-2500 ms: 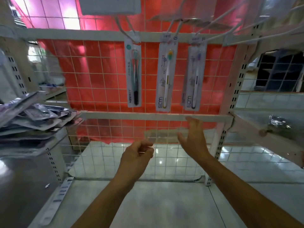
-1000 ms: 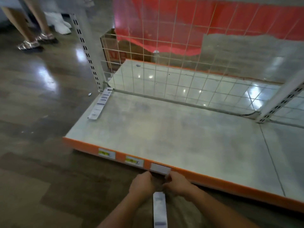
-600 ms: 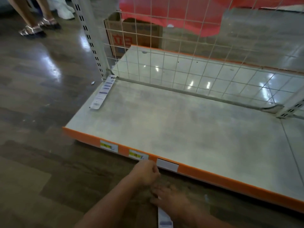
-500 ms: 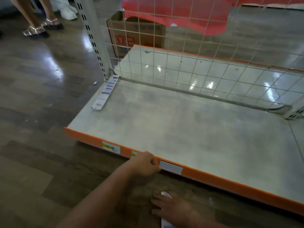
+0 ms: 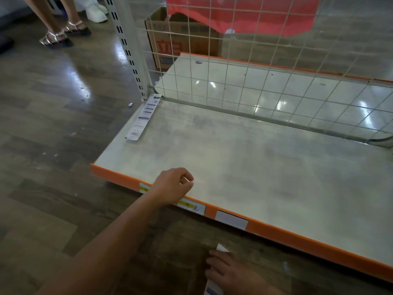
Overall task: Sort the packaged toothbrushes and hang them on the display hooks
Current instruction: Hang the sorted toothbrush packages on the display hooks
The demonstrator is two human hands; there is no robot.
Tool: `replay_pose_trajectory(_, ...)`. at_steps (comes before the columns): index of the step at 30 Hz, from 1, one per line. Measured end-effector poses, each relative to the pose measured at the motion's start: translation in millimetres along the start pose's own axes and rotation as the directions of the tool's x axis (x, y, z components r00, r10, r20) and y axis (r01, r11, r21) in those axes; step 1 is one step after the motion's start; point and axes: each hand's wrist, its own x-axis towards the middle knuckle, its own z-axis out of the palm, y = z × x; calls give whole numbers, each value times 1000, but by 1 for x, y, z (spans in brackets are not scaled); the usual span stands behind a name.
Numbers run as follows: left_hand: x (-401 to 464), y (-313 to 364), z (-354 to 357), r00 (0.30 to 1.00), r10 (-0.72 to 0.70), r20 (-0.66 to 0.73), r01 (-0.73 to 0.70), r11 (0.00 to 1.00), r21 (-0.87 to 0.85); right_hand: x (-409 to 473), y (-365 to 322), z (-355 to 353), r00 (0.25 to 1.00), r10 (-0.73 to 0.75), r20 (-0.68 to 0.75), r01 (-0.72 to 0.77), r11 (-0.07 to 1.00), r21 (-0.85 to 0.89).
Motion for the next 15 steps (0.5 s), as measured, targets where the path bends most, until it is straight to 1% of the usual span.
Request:
replay_pose_trajectory(1, 2, 1, -3, 1000, -2, -23, 2, 1000, 1, 2, -4, -9, 985, -128, -112, 123, 991, -53)
replay_pose_trajectory(2, 4, 3, -6, 999, -5, -48, 5, 1000, -2, 6, -9, -24, 978, -166, -126, 165, 986, -18)
replay_pose_trajectory(3, 7, 5, -9, 997, -4, -74, 4, 1000, -5, 8, -12, -40, 969, -179, -171, 181, 983, -5)
replay_pose_trajectory(6, 13, 12, -13, 990, -1, -138, 1, 1000, 3, 13, -20, -76, 928, -171, -333, 184, 983, 9)
replay_pose_trajectory(7, 14, 15, -14, 989, -3, -149, 4, 1000, 5, 13, -21, -86, 919, -167, -357, 185, 983, 16)
replay_pose_trajectory(9, 17, 21, -17, 986, -7, -166, 8, 1000, 9, 16, -18, -103, 879, -150, -452, 173, 985, 8)
replay_pose_trajectory(15, 22, 36, -25, 980, 19, -199, -4, 997, 80, 29, 10, -133, 807, -93, -583, 104, 994, -14)
